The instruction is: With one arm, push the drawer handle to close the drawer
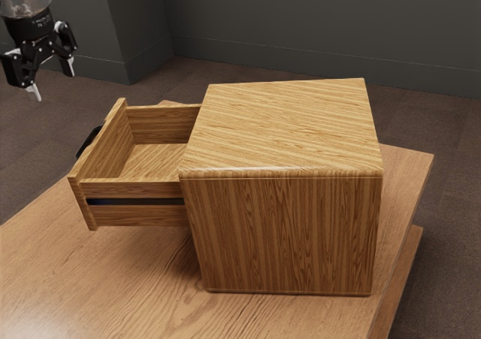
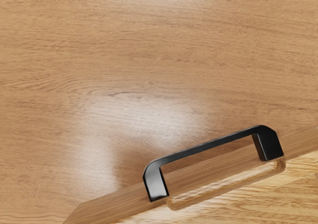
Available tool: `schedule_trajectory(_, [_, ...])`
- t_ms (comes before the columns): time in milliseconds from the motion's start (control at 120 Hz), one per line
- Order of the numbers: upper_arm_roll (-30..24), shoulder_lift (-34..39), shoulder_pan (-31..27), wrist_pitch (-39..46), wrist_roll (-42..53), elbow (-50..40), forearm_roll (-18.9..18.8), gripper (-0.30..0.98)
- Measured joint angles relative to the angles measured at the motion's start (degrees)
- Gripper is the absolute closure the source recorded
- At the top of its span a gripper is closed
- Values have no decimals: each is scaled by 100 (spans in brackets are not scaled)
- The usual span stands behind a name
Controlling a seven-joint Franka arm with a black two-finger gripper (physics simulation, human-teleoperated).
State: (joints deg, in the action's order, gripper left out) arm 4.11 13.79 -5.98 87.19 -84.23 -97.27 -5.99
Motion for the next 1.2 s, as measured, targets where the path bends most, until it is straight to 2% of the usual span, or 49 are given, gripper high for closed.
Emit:
schedule_trajectory(150, [3,204,-45,174,230,-221,-48,0])
schedule_trajectory(333, [55,1408,-148,359,428,-2002,-42,0])
schedule_trajectory(483, [545,2314,-255,564,428,-2905,-13,0])
schedule_trajectory(533, [610,2477,-303,688,429,-3043,-8,7])
schedule_trajectory(667, [653,2268,-546,1063,403,-3125,-1,42])
schedule_trajectory(783, [651,1774,-785,1648,396,-3179,-12,60])
schedule_trajectory(950, [584,1245,-941,2405,460,-3179,-39,72])
schedule_trajectory(1200, [437,951,-966,3174,685,-3206,-22,77])
